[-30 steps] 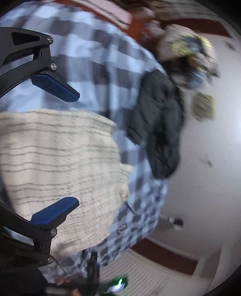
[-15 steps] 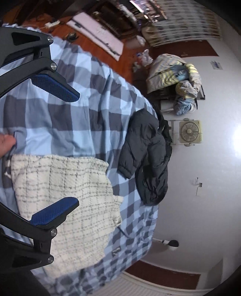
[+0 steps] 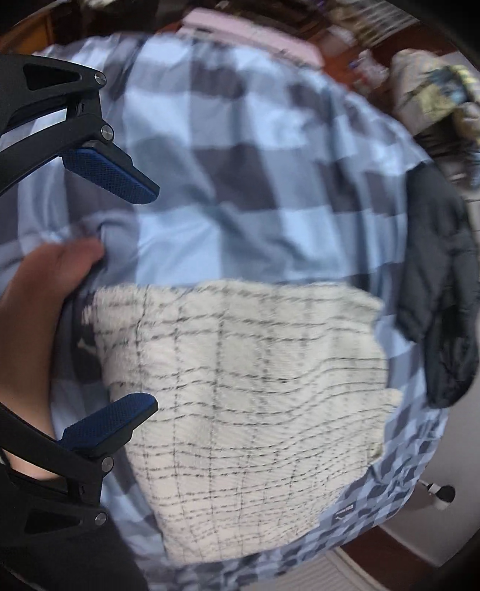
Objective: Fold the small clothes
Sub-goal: 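Press the folded jacket flat with the left hand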
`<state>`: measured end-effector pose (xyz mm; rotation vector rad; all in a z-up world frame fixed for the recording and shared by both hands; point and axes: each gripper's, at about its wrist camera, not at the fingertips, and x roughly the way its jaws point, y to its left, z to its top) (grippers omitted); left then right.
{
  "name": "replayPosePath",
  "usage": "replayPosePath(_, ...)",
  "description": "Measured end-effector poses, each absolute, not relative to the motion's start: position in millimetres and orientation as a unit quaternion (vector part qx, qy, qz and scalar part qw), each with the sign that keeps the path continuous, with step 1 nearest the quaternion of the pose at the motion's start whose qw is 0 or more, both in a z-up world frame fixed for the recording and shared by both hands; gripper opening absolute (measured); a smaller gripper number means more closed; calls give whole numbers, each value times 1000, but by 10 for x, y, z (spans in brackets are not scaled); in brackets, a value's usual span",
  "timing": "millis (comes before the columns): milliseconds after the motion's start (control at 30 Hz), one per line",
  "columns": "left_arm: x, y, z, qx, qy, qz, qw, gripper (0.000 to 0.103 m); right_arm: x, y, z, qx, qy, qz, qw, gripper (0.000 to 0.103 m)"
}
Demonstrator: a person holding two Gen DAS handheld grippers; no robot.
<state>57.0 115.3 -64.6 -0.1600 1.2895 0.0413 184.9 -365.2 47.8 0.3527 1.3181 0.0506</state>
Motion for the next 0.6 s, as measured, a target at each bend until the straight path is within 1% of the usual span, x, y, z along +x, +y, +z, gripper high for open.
replayPosePath(100, 586, 1223, -821, -114, 624, 7, 773, 103, 1982, -3348, -464, 139, 693, 58, 705, 102)
replayPosePath(167, 593, 1226, -907, -122, 637, 4, 761, 103, 2065, -3270, -937, 135, 728, 59, 670, 102)
replayPosePath(200, 595, 1213, -955, -113, 646, 16, 755, 103, 2090, -3270, -1078, 142, 739, 59, 656, 102)
replayPosePath(267, 601, 1158, -1033, -98, 661, 19, 744, 103, 2069, -3355, -1410, 199, 760, 57, 616, 102)
replayPosePath(367, 588, 1078, -1149, -95, 681, 1, 726, 103, 2036, -3376, -1746, 242, 788, 59, 564, 102)
replayPosePath(433, 576, 1060, -1229, -101, 693, -6, 714, 103, 2005, -3362, -1846, 256, 799, 69, 540, 102)
replayPosePath(600, 525, 1040, -1407, -98, 712, -5, 695, 103, 2009, -3251, -1979, 224, 824, 68, 516, 102)
